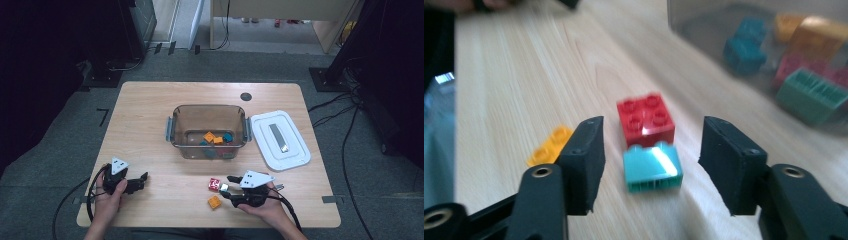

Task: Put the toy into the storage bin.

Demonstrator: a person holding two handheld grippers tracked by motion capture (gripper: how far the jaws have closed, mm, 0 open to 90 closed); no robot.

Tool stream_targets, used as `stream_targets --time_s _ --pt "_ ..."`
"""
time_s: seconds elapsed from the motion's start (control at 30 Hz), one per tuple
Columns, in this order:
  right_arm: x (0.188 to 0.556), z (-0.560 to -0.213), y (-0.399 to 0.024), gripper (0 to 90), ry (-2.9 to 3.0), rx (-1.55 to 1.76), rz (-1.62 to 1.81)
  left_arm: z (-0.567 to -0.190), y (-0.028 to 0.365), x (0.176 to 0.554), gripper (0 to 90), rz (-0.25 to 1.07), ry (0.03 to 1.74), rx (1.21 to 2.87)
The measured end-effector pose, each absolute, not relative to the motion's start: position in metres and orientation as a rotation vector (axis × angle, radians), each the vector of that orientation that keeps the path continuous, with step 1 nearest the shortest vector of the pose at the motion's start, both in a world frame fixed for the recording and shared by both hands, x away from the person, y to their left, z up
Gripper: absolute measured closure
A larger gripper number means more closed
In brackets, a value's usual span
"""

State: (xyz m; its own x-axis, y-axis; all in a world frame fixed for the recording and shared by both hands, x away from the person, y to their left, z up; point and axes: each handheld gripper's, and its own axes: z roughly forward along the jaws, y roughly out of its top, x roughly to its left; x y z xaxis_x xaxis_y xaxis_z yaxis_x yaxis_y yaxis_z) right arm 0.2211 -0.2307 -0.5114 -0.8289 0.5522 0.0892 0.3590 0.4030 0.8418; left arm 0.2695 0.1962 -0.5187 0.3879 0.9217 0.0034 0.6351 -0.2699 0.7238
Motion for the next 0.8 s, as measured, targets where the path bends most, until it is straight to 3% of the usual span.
stream_targets --time_s 0.4,0.53,0.8 --pt "0.223 -0.522 -0.22 51.7 2.537 0.809 1.218 -0.519 0.196 0.27 9.1 0.574 1.331 2.006" --pt "0.223 -0.522 -0.22 59.7 2.524 0.809 1.198 -0.519 0.196 0.27 9.0 0.574 1.33 2.007" --pt "0.226 -0.516 -0.23 60.1 2.524 0.815 1.201 -0.519 0.196 0.27 9.1 0.574 1.33 2.006"
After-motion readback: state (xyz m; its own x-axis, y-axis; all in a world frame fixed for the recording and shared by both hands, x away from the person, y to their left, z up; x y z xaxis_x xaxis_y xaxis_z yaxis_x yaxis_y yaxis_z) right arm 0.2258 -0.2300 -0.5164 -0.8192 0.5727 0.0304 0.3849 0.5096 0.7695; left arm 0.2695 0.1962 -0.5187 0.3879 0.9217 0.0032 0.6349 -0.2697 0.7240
